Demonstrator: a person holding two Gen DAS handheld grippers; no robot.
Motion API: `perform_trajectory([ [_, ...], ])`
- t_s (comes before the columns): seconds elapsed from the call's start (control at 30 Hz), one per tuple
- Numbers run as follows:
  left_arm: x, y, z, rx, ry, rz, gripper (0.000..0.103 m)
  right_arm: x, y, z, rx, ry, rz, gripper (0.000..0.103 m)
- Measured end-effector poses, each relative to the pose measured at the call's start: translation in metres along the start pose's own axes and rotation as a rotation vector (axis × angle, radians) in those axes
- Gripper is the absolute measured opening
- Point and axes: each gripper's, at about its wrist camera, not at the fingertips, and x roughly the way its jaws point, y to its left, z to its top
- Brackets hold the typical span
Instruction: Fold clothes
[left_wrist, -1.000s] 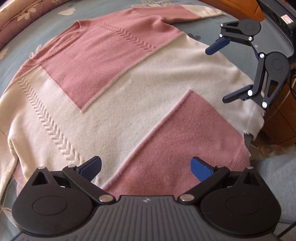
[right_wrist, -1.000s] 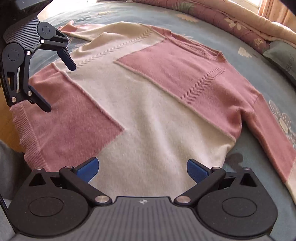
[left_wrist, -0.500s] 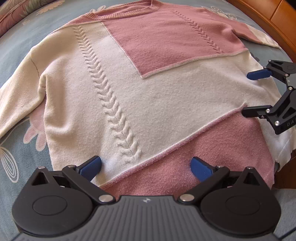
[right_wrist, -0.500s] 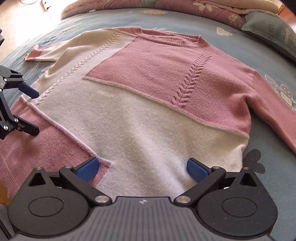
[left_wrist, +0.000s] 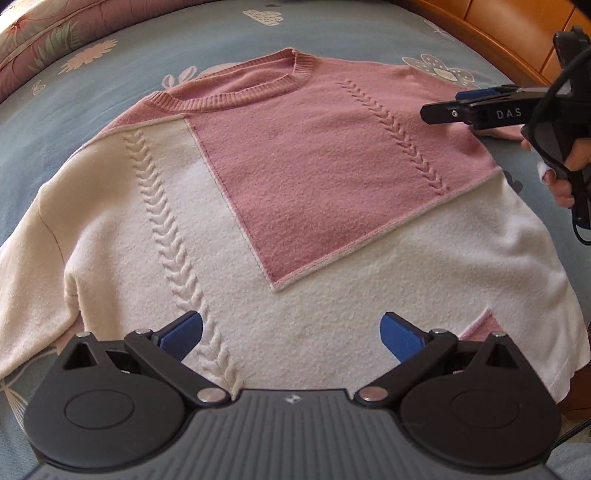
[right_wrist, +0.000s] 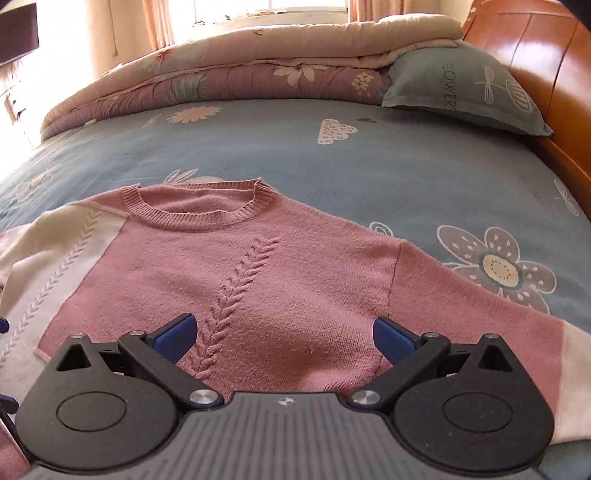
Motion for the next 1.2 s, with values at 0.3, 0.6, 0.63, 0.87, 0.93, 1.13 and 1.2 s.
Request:
perform_trajectory([
  [0.3, 0.01, -0.009, 0.019, 0.043, 0.023, -0.016, 0.101, -0.006, -0.042, -0.017, 0.122, 0.034, -0.082, 0.103],
  [0.6, 0.022, -0.015, 0.041, 0.048, 0.019, -0.032, 0.101, 0.019, -0.023, 0.002, 0.192, 0.026, 0.041, 0.103],
  [0.63, 0.022, -0.017, 0.042, 0.054, 0.02, -0.033, 0.101, 0.02, -0.025, 0.001, 0.204, 0.032, 0.022, 0.103],
  [0.87, 0.022, -0.01, 0.045, 0.058, 0.034, -0.025, 0.101, -0.023, -0.086, -0.007, 0.367, -0.087, -0.108, 0.103],
  [0.93, 0.025, -0.008, 0.046, 0.05, 0.042, -0.02, 0.101, -0.031, -0.113, -0.014, 0.401, -0.087, -0.181, 0.103],
  [1.13, 0.029, -0.008, 0.05, 0.025, 0.042, -0.026, 0.101, -0.053, -0.18, -0.038, 0.439, -0.101, -0.412, 0.103],
  [1.2, 0.029, -0.01, 0.051, 0.031, 0.046, -0.026, 0.101, -0.051, -0.2, -0.042, 0.458, -0.091, -0.419, 0.103],
])
